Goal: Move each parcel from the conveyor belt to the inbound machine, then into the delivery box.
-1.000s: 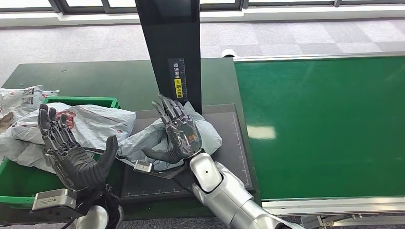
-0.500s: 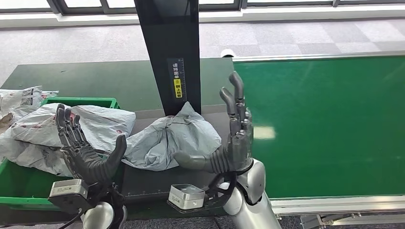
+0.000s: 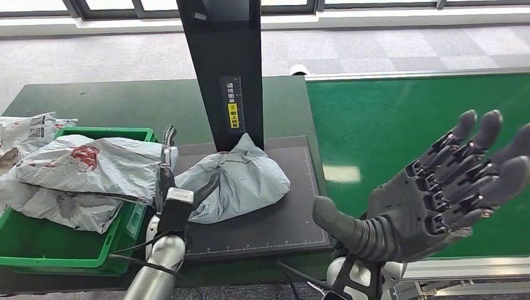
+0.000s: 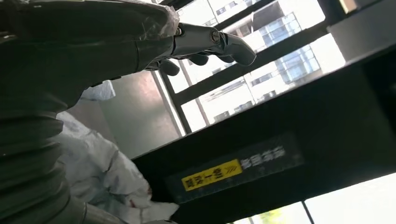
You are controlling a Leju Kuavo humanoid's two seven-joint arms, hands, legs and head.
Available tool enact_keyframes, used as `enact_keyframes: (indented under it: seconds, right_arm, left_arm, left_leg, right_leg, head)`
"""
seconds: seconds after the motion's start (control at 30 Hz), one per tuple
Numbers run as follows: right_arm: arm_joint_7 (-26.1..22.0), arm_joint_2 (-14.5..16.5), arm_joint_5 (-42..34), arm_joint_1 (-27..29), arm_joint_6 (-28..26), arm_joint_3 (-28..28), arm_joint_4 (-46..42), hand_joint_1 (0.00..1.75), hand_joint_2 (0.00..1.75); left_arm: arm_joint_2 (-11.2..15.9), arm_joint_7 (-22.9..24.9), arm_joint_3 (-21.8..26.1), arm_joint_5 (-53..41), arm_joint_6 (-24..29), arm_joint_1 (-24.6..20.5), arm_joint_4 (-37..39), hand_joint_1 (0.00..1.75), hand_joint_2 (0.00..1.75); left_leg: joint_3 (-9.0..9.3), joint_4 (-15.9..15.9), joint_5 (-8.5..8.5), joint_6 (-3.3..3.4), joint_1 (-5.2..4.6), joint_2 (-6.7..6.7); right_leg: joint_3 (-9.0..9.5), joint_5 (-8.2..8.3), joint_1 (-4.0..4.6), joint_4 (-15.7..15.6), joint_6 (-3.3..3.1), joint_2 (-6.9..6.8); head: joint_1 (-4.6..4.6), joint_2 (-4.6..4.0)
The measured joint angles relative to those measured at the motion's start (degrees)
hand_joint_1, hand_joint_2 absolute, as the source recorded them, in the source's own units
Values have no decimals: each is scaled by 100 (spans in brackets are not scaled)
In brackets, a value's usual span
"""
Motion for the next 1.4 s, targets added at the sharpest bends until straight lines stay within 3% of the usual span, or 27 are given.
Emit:
enact_keyframes:
  seconds: [0.2,0.43,0.6,0.83,1.23,1.37,1.4]
  right_arm:
    - [-17,-5,0,31,2,10,-1,0,175]
    - [-16,-19,7,97,2,8,2,0,175]
    - [-16,-28,-6,147,2,7,4,0,175]
    - [-18,-31,-42,155,2,6,36,0,175]
    - [-18,-32,-51,157,2,6,64,0,175]
    - [-18,-32,-56,158,2,6,78,0,175]
    - [-18,-32,-61,158,2,6,81,0,175]
  left_arm:
    - [-238,485,-1,-1280,-141,-647,1436,0,175]
    - [-440,1049,-4,-2013,-257,-1057,2415,0,175]
    - [-491,1257,-11,-2232,-258,-1200,2761,0,175]
    - [-503,2166,-182,-3034,-285,-1375,3210,0,175]
    - [-506,2316,-296,-3139,-317,-1482,3455,7,175]
    - [-507,2400,-313,-3207,-342,-1491,3489,170,175]
    - [-507,2480,-329,-3279,-376,-1495,3500,175,175]
  left_leg:
    - [1,0,1,0,0,1]
    - [-2,0,0,0,0,1]
    - [-2,0,0,0,0,1]
    - [1,0,1,1,1,1]
    - [7,-1,1,1,1,-1]
    - [9,-1,2,1,1,-1]
    - [9,-1,2,1,1,-1]
  right_leg:
    - [0,2,-1,0,0,1]
    - [-1,1,-1,0,0,1]
    - [-1,1,-1,0,0,1]
    - [5,1,-1,0,0,1]
    - [12,1,-2,0,0,0]
    - [14,1,-2,0,0,0]
    - [14,1,-2,0,0,0]
  head:
    - [0,0]
    - [-1,0]
    - [-1,0]
    - [-1,0]
    - [-1,0]
    - [-1,0]
    - [-1,0]
